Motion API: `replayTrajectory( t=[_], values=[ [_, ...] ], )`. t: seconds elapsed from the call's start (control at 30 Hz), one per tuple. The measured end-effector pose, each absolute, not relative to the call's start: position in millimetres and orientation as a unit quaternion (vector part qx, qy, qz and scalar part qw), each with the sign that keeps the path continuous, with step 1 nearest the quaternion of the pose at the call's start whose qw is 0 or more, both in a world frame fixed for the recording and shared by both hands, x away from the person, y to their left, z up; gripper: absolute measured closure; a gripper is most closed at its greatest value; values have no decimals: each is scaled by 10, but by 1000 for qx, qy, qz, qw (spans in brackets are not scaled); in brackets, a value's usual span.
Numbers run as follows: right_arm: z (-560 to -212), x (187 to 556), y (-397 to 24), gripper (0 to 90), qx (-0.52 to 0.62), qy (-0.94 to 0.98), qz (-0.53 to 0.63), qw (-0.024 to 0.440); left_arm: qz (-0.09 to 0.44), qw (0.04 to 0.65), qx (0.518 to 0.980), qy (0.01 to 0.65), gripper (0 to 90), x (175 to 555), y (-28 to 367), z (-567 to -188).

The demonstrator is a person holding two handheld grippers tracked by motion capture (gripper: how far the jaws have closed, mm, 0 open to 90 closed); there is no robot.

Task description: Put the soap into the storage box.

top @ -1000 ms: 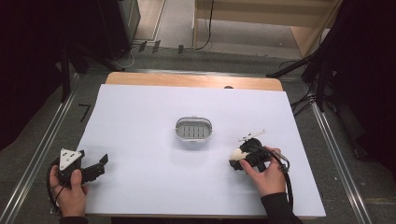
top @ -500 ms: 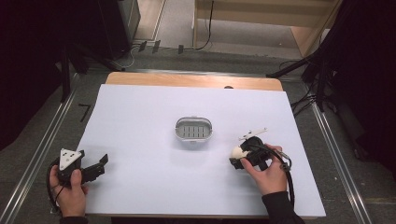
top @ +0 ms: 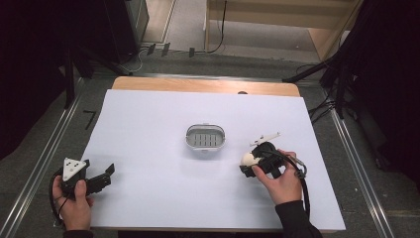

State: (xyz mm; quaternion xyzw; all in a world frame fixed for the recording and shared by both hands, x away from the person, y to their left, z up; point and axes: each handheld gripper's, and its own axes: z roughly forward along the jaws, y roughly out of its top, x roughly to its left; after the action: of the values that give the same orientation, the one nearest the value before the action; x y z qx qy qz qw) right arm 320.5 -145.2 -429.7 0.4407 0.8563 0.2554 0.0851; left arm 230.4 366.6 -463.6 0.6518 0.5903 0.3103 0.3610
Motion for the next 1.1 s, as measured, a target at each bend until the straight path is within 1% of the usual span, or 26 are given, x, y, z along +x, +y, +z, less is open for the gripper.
replayTrajectory(
  t=[0.77,1.1],
  values=[
    [-4149,3284,-1311,239,429,858,269,82,314,365,647,590,142,2292,3674,-4635],
    [-4097,3337,-1184,239,419,863,270,77,314,364,649,590,142,2294,3671,-4636]
  ],
)
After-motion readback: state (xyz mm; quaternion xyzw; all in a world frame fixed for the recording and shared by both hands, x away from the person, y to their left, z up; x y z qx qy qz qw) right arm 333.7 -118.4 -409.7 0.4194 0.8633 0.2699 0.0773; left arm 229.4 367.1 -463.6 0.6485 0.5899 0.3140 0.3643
